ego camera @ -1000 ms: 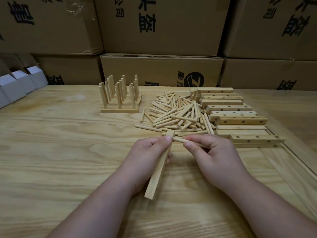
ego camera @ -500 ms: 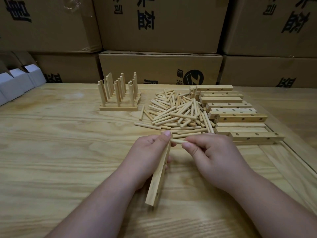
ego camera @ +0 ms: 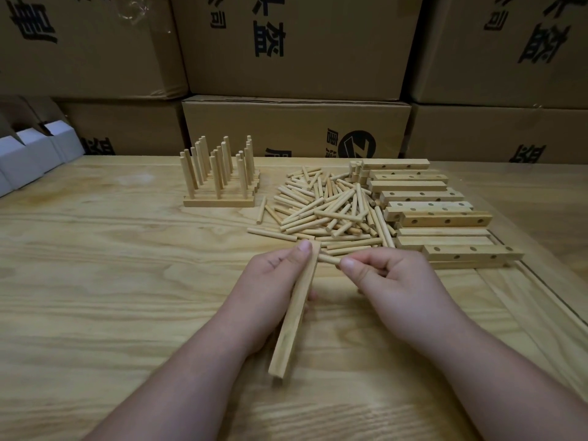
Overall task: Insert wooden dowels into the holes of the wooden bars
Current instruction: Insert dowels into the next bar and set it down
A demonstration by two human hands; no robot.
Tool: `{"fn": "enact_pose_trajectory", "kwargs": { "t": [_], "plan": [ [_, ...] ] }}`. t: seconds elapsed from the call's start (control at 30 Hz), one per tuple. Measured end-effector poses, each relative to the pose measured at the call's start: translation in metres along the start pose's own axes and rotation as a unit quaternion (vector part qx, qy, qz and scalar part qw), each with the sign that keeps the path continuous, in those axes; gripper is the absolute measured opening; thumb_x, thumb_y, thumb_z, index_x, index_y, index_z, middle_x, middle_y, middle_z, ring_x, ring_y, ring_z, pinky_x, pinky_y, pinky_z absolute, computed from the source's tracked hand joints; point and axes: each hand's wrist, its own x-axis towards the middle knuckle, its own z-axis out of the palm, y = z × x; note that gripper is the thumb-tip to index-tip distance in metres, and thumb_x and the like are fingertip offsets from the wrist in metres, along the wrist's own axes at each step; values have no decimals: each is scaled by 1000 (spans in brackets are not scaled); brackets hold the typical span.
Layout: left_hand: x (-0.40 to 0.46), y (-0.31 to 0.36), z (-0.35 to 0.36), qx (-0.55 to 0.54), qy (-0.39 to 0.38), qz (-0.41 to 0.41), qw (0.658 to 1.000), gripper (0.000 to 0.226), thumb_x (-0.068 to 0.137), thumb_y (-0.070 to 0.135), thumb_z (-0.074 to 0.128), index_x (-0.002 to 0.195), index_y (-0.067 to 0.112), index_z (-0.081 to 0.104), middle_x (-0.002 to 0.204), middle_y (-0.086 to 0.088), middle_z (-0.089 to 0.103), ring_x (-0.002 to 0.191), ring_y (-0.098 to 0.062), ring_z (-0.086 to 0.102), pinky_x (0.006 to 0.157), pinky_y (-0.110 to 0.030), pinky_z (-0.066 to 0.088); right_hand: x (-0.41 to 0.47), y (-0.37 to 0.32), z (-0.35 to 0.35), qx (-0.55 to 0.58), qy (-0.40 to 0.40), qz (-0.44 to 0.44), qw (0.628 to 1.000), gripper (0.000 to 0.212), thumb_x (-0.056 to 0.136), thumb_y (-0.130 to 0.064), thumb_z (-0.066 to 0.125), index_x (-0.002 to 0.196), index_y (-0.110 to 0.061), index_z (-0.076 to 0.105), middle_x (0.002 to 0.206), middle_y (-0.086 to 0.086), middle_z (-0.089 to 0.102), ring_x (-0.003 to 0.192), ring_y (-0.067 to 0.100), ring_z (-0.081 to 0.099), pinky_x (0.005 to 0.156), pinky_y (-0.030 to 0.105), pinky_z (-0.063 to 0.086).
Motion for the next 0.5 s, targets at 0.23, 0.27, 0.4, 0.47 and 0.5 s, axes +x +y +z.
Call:
{"fn": "enact_pose_trajectory", "kwargs": {
  "t": [0.23,0.27,0.4,0.47,0.5],
  "plan": [
    [7,0,-5,-140,69,-45,987,38,100,41,53,83,21,81,62,-4,64,46,-12,55,42,-22,45,1,7,6,162,110,-6,981,26,96,-37,61,121,-43,56,71,-10,57,59,5,53,56,26,47],
    [9,1,-8,-195,94,-60,975,41,101,41,52,81,20,81,61,-4,62,44,-12,53,39,-23,43,0,9,8,143,113,-11,983,21,98,-39,57,119,-43,57,71,-11,56,60,5,52,57,27,46],
    [17,-2,-13,-324,114,-67,937,42,101,43,49,86,15,76,58,-6,52,41,-14,45,36,-23,38,-2,14,17,-164,-33,-75,983,38,95,-51,45,132,-46,54,122,-19,53,119,3,47,103,34,42],
    [18,-4,-12,-330,108,-62,936,42,101,43,48,87,14,75,57,-6,50,41,-14,43,36,-23,38,-3,14,25,-299,-140,-104,938,50,91,-63,34,140,-56,38,137,-17,33,132,8,26,112,40,23],
    [18,-4,-12,-330,104,-61,936,43,101,43,48,86,14,76,57,-6,50,41,-14,43,36,-23,38,-4,14,28,-334,-166,-117,920,52,89,-67,29,139,-58,36,139,-18,29,133,9,21,111,40,18]
  ]
}}
